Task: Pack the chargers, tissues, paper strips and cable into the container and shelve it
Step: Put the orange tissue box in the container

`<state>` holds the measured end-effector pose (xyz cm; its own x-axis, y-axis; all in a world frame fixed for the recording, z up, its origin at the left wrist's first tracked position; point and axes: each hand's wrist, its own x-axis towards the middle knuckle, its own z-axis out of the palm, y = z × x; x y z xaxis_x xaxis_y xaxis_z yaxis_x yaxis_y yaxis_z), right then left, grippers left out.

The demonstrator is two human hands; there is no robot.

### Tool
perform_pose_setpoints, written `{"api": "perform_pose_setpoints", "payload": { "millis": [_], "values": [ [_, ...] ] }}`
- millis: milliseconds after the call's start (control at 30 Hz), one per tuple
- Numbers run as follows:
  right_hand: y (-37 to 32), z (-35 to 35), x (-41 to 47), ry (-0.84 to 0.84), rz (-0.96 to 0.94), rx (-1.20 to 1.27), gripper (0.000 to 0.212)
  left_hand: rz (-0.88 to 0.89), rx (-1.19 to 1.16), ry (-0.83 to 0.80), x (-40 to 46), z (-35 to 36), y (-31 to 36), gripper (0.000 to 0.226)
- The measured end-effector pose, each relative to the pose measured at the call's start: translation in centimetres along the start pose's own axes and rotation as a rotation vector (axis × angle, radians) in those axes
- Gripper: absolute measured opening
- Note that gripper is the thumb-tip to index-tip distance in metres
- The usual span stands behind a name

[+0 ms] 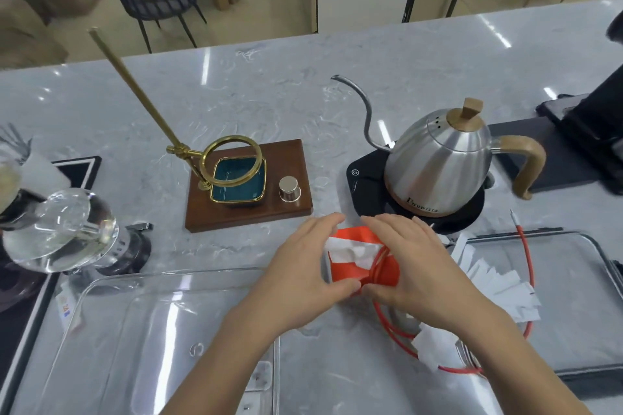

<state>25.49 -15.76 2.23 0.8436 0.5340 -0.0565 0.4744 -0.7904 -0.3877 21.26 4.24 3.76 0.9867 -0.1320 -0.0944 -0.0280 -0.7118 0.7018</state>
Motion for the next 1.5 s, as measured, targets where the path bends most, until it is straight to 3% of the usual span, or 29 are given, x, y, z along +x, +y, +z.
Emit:
{"api": "perform_pose_setpoints", "payload": {
  "millis": [600, 1100, 1500],
  "values": [
    [0.9, 0.4, -0.2, -0.073, 0.066, 0.042, 0.092, -0.003, 0.231, -0.203, 2.9, 2.7, 0.2, 0.090],
    [0.0, -1.0, -1.2, -0.023, 0.069, 0.145, 0.109, 0.051, 0.294, -0.078, 1.6, -0.2, 1.3, 0.095],
    [-0.5, -1.9, -1.6, 0.001, 0.084, 0.176, 0.119, 0.075, 0.262, 0.186, -0.7, -3.0, 1.3, 0.090]
  ]
}}
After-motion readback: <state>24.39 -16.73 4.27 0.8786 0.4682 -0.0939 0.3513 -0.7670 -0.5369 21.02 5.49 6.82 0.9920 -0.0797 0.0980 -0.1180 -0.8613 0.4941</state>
